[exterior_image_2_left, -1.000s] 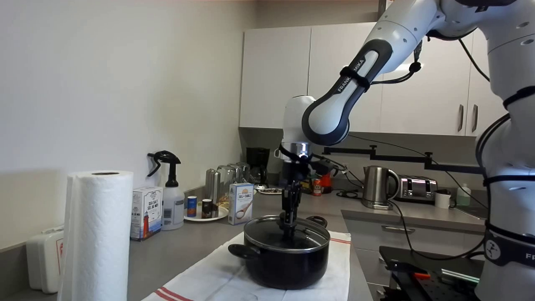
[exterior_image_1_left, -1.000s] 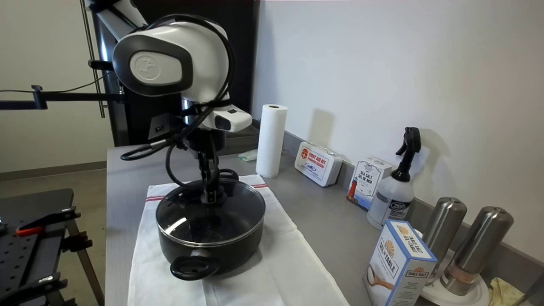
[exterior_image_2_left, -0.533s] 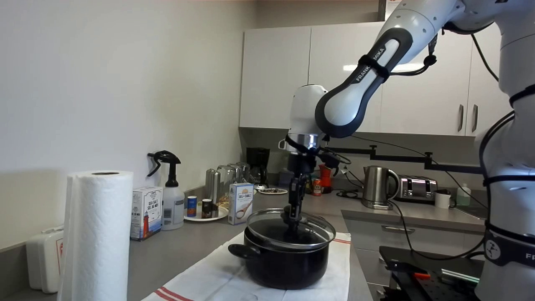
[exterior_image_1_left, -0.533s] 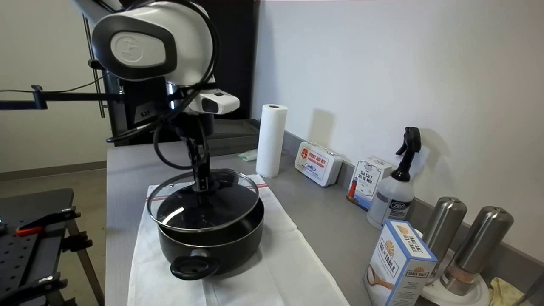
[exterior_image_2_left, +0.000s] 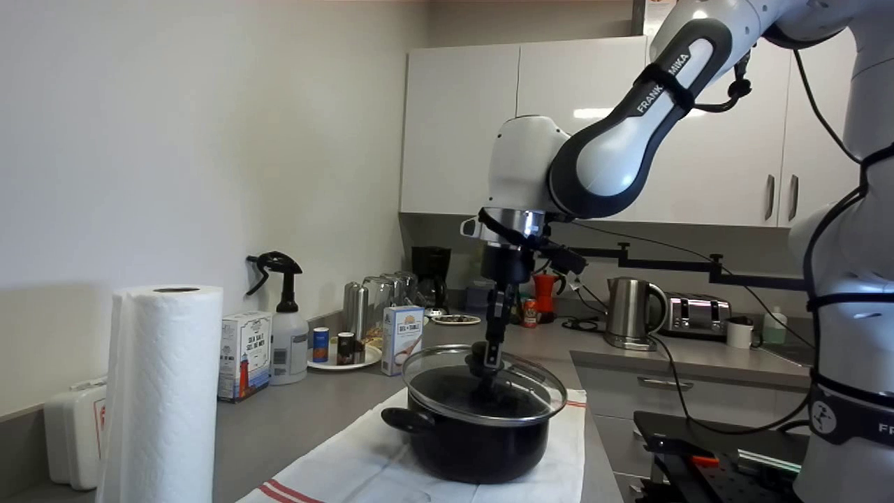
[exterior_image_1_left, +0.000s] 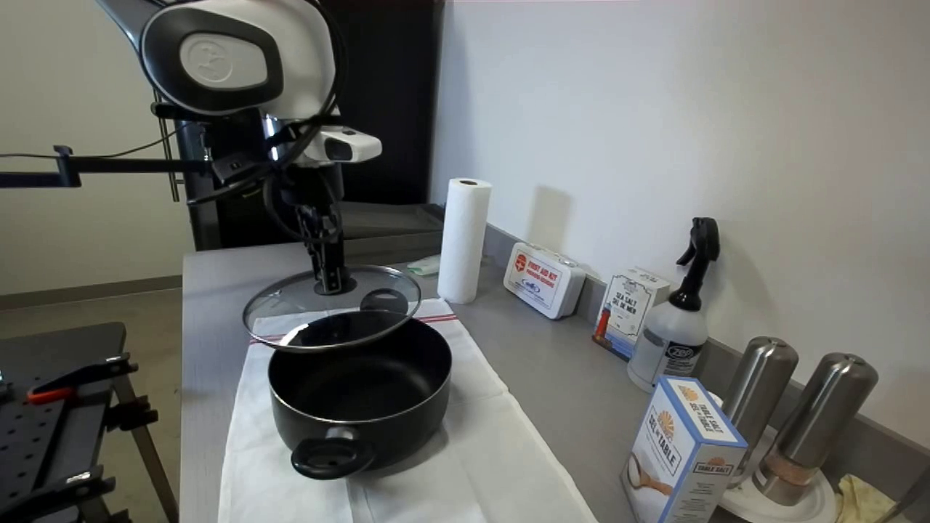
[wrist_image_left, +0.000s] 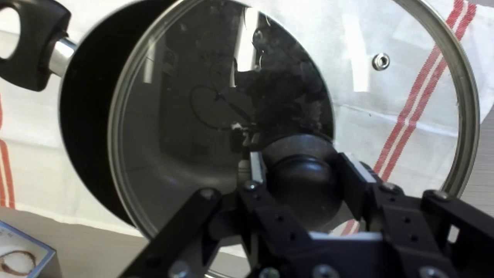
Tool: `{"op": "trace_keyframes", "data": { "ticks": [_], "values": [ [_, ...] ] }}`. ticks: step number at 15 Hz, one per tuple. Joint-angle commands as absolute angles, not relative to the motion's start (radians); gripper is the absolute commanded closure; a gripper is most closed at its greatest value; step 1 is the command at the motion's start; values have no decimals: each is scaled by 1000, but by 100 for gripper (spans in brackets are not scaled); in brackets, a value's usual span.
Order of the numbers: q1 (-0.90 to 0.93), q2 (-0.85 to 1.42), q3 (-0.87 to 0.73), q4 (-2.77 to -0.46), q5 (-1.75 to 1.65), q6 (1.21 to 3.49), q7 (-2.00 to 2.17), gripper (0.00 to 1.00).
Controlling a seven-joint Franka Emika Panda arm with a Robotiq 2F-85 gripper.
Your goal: Remove the lid from the pot and place it on the counter top
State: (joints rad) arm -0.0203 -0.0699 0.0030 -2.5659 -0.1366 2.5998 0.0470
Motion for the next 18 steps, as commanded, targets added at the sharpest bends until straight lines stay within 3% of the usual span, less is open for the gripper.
{"op": "trace_keyframes", "data": {
  "ticks": [1,11,18],
  "values": [
    [16,-103,48,-2564,-183,2578,92,76],
    [133,47,166,-2485,-266,2573,140,76],
    [198,233,155,-2397,-288,2587,132,76]
  ]
}}
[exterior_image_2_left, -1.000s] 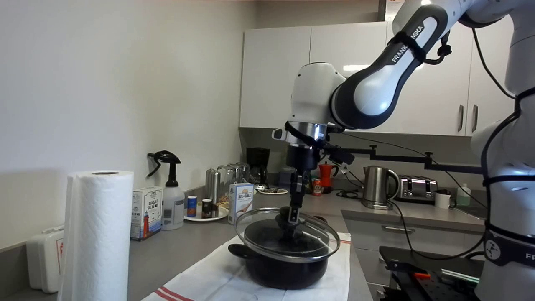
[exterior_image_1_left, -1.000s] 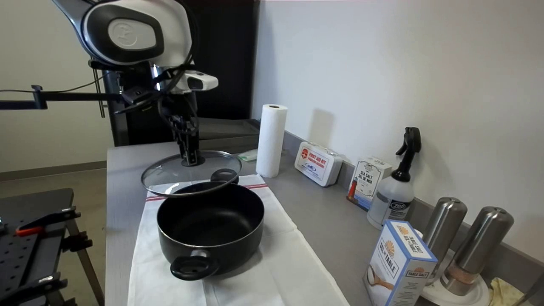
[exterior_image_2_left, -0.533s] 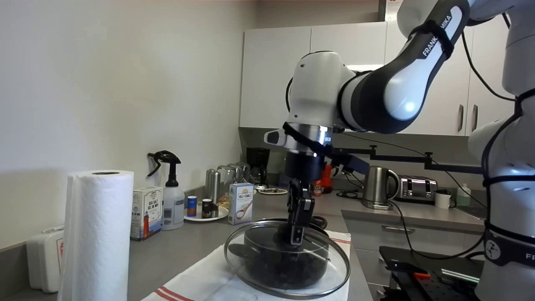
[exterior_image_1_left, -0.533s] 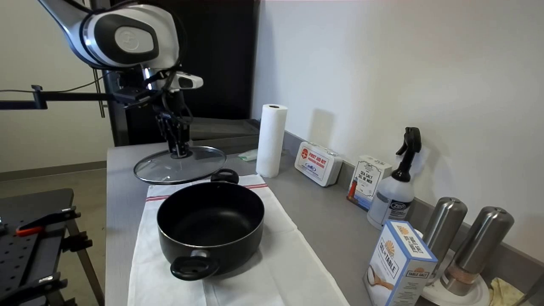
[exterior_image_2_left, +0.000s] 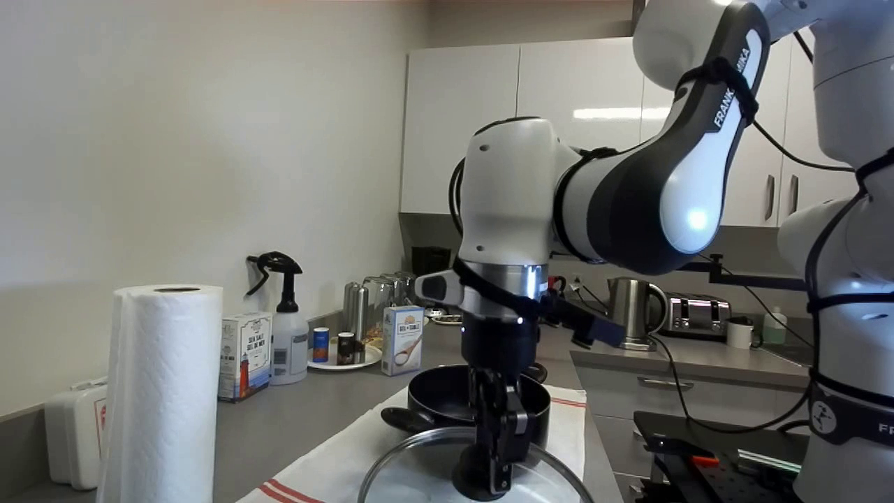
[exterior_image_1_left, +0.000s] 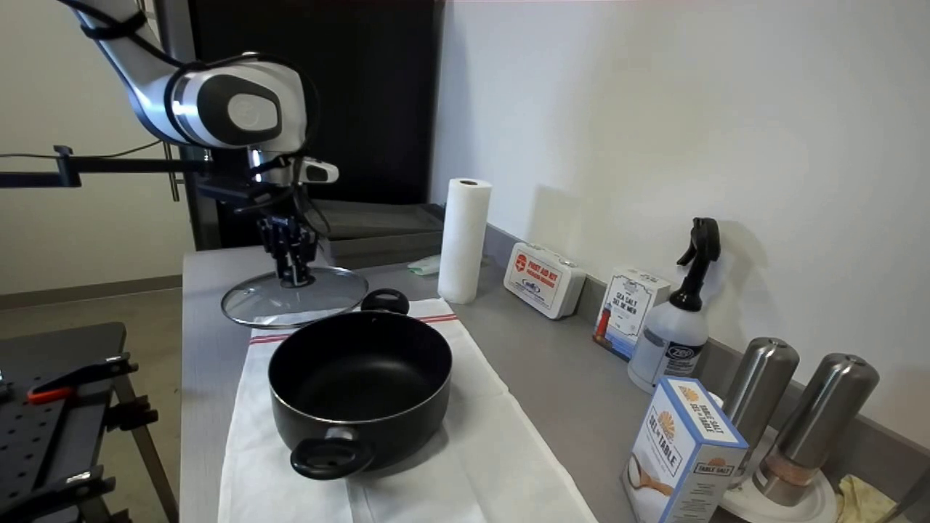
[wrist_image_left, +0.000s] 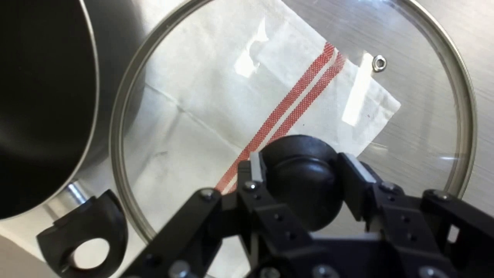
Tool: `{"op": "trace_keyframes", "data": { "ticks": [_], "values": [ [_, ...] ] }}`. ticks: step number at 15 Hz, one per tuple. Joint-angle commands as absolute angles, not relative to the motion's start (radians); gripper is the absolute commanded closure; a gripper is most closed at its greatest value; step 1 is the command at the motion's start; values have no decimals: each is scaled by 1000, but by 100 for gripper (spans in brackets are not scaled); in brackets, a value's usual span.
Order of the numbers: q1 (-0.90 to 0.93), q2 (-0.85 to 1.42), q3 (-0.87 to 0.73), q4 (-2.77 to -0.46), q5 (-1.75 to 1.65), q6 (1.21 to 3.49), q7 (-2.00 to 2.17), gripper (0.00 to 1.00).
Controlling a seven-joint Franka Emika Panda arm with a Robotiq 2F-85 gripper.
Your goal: Remove the lid from the pot and place it on the counter top
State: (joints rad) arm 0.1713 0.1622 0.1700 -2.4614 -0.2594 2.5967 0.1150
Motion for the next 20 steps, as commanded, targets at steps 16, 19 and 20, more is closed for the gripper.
{"op": "trace_keyframes", "data": {
  "ticks": [16,19,20],
  "values": [
    [168,436,109,-2305,-203,2754,50,76],
    [159,435,111,-2309,-178,2772,31,76],
    [160,430,110,-2315,-175,2776,29,26]
  ]
}}
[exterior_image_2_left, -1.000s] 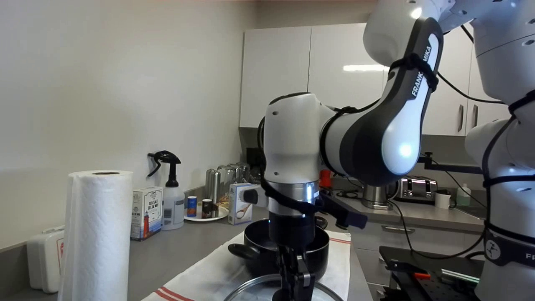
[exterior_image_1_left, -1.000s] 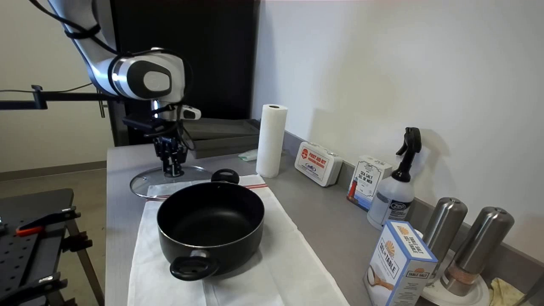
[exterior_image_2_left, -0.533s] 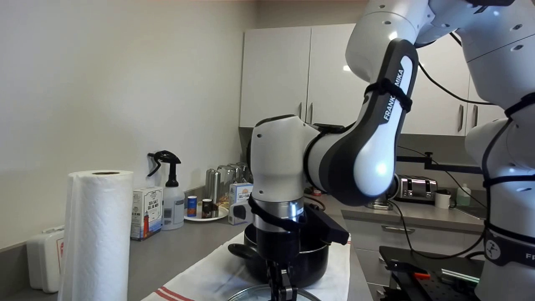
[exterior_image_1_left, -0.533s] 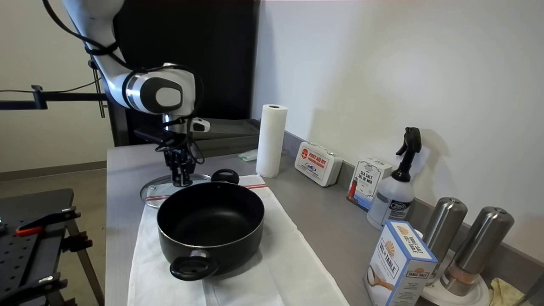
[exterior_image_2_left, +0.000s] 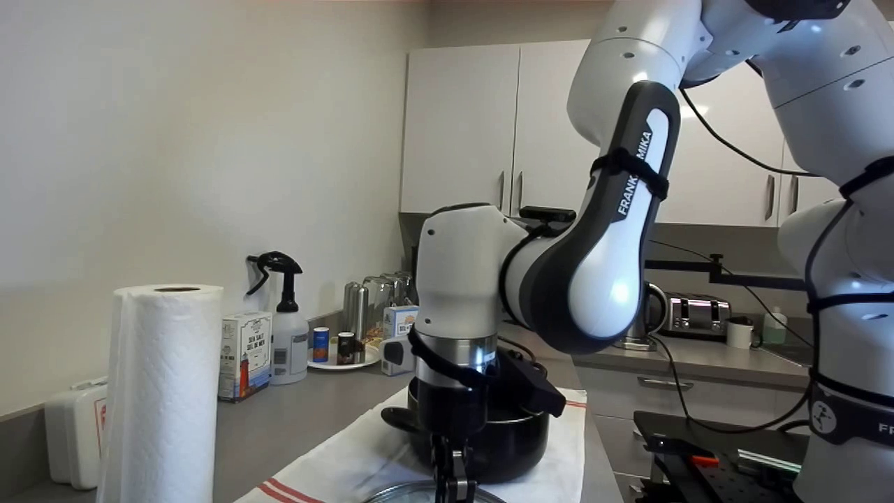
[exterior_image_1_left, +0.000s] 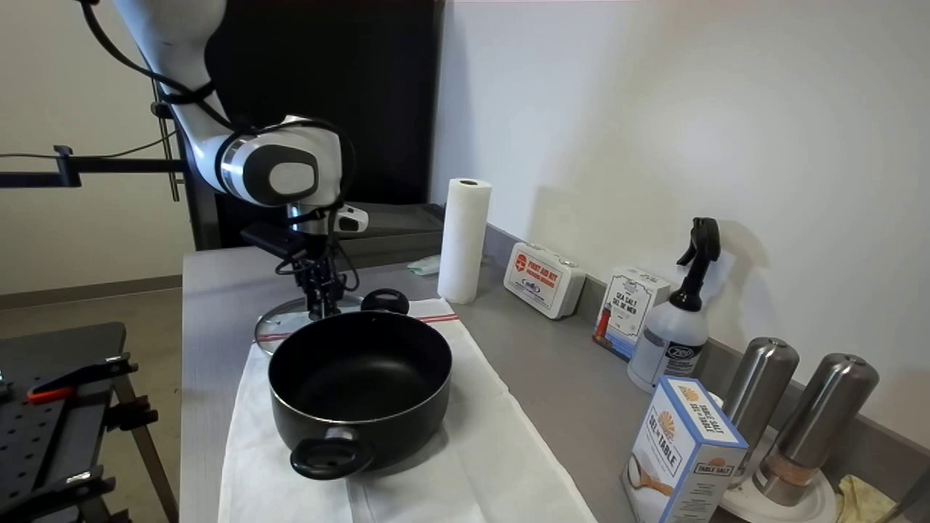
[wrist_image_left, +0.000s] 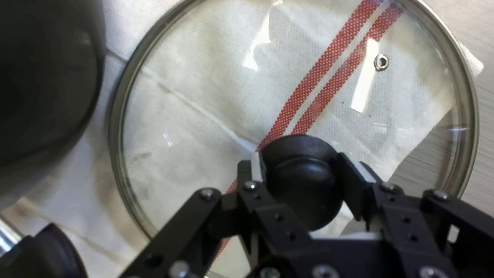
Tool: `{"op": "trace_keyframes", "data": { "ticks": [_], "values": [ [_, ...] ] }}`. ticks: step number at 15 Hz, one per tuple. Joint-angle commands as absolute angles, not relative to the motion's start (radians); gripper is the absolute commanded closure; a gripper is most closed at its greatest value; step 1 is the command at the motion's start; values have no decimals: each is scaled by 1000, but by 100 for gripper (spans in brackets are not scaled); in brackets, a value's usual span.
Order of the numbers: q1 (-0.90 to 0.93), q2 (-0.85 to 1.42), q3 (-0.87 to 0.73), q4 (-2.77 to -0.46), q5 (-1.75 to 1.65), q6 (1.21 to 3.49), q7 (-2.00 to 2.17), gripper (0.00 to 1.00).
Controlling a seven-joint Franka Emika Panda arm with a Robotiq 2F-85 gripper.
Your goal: Remove the lid from the pot and place it on the counter top
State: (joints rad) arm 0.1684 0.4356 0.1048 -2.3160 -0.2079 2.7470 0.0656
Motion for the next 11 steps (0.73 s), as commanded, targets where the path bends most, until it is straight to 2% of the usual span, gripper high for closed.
{"op": "trace_keyframes", "data": {
  "ticks": [1,5,11],
  "values": [
    [159,424,112,-2320,-169,2779,21,25],
    [147,353,148,-2366,-131,2794,-19,1],
    [130,184,215,-2454,-44,2792,-93,0]
  ]
}}
